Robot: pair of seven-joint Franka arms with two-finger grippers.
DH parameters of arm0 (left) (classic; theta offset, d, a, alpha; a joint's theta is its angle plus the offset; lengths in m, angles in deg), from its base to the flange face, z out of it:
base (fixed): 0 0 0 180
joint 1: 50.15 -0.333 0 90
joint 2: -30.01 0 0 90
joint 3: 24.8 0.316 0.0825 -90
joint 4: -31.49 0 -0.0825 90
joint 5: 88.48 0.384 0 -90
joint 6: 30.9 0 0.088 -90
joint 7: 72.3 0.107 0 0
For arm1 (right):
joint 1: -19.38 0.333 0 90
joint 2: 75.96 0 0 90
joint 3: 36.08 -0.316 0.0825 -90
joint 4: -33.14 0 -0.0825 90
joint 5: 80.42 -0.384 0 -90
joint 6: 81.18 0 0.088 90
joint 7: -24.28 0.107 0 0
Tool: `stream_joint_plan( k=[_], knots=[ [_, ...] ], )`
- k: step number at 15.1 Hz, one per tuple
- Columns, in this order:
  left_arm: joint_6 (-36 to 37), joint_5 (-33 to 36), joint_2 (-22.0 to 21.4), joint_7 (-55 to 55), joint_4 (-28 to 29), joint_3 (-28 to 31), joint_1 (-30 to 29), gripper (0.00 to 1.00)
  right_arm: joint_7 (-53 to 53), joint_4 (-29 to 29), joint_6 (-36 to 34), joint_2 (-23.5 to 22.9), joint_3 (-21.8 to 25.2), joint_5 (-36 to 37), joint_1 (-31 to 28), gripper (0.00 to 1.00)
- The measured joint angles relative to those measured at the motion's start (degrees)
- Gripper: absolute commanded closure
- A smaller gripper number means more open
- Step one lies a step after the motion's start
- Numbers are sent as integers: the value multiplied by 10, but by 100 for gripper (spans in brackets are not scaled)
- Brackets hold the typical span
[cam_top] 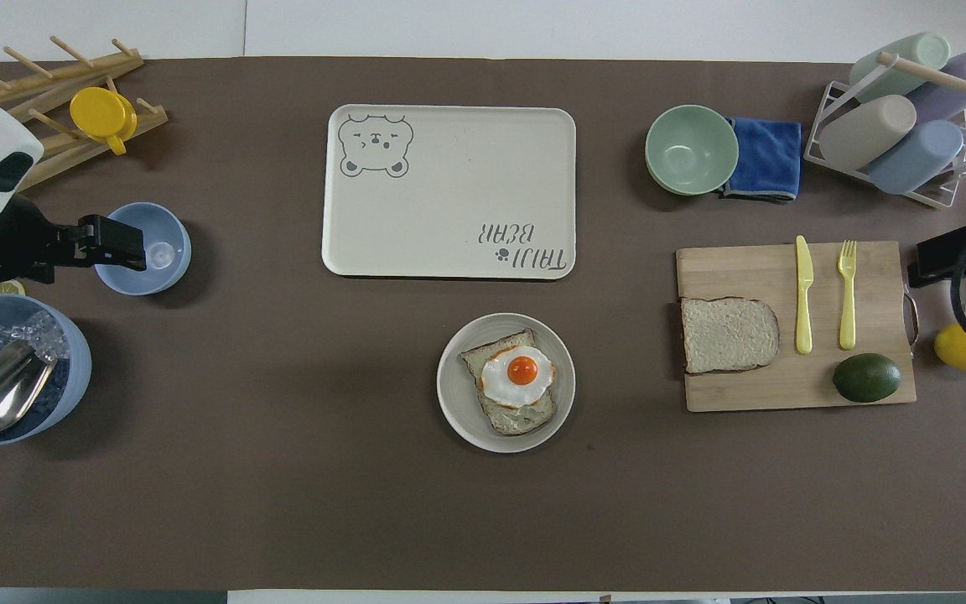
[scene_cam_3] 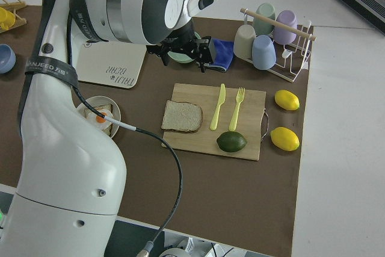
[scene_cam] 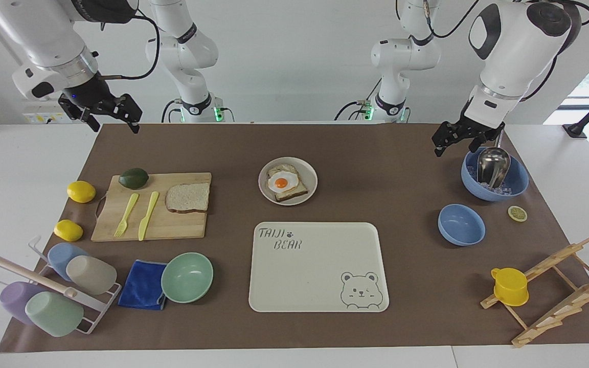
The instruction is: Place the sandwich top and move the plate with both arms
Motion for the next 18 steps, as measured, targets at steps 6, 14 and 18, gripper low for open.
stream_joint_plan(
  k=[6,14,18],
  knots=[
    [0,0,0,0,0,0,0,0,166,-48,13,-58,-160,166,7,0],
    [0,0,0,0,0,0,0,0,379,-185,129,-150,-264,269,11,0],
    [0,0,0,0,0,0,0,0,414,-215,158,-180,-280,307,15,0]
  ],
)
